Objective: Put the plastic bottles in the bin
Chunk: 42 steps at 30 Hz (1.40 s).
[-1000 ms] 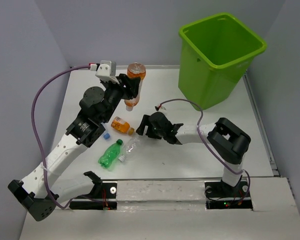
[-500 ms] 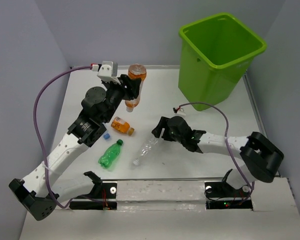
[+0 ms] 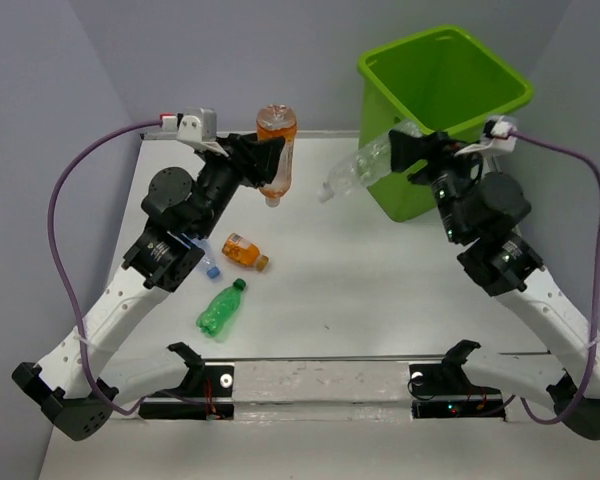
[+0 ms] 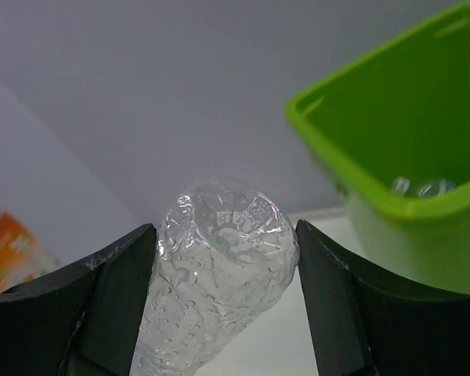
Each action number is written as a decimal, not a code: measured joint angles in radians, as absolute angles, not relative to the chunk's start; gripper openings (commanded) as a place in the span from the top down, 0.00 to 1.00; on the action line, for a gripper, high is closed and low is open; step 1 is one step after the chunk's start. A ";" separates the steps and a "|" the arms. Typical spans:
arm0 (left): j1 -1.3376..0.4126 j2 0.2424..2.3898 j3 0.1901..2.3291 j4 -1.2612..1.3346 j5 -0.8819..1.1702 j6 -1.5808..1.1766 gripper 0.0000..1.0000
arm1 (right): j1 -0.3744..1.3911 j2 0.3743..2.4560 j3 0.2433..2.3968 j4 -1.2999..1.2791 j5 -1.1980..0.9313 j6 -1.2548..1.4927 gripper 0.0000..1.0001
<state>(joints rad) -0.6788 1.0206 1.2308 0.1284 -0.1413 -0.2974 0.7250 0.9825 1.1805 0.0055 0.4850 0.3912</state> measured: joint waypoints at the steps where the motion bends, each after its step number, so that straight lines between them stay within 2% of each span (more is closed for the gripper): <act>1: -0.679 1.021 1.256 0.138 -0.131 -0.303 0.69 | 0.698 0.990 1.229 0.009 0.496 0.354 0.70; 6: -0.679 1.047 1.379 0.197 -0.084 -0.327 0.70 | 0.478 1.155 1.576 0.039 0.547 0.168 0.70; 10: -0.679 1.102 1.472 0.240 -0.041 -0.344 0.70 | 0.289 1.366 1.837 0.069 0.561 0.049 0.69; 11: -0.679 1.121 1.491 0.251 -0.031 -0.347 0.70 | 0.251 1.415 1.874 0.073 0.561 0.028 0.64; 12: -0.679 1.142 1.510 0.259 -0.018 -0.351 0.70 | 0.231 1.450 1.891 0.075 0.561 0.012 0.39; 14: -0.679 1.185 1.548 0.275 0.001 -0.358 0.70 | 0.181 1.533 1.902 0.064 0.542 -0.028 0.05; 15: -0.679 1.213 1.575 0.284 0.012 -0.361 0.71 | 0.168 1.563 1.902 0.050 0.532 -0.039 0.01; 18: -0.679 1.287 1.629 0.315 0.039 -0.373 0.71 | 0.155 1.644 1.897 -0.040 0.458 -0.057 0.00; 20: -0.679 1.330 1.660 0.349 0.057 -0.381 0.72 | 0.157 1.656 1.873 -0.094 0.397 -0.053 0.05; 22: -0.679 1.377 1.678 0.409 0.076 -0.399 0.73 | 0.158 1.631 1.816 -0.145 0.325 -0.036 0.24; 23: -0.679 1.400 1.688 0.441 0.085 -0.410 0.73 | 0.159 1.624 1.803 -0.154 0.311 -0.030 0.49; 24: -0.679 1.418 1.694 0.464 0.092 -0.418 0.73 | 0.161 1.591 1.772 -0.173 0.279 -0.008 0.56; 26: -0.679 1.466 1.728 0.523 0.103 -0.444 0.74 | 0.160 1.519 1.704 -0.181 0.250 0.022 0.60; 27: -0.681 1.499 1.753 0.555 0.106 -0.459 0.74 | 0.160 1.456 1.665 -0.192 0.234 0.042 0.67; 33: -0.702 1.705 1.969 0.720 0.110 -0.543 0.73 | 0.160 1.254 1.645 -0.202 0.196 0.087 0.79; 40: -0.726 2.027 2.322 0.823 0.066 -0.614 0.73 | 0.160 1.000 1.453 -0.230 0.113 0.167 0.80; 42: -0.734 2.140 2.435 0.832 0.038 -0.637 0.57 | 0.160 0.929 1.398 -0.245 0.082 0.184 0.80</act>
<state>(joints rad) -0.7341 2.1403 2.4351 0.8322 0.0380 -0.6373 0.1604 0.9287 1.3983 -0.2455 0.0822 0.1844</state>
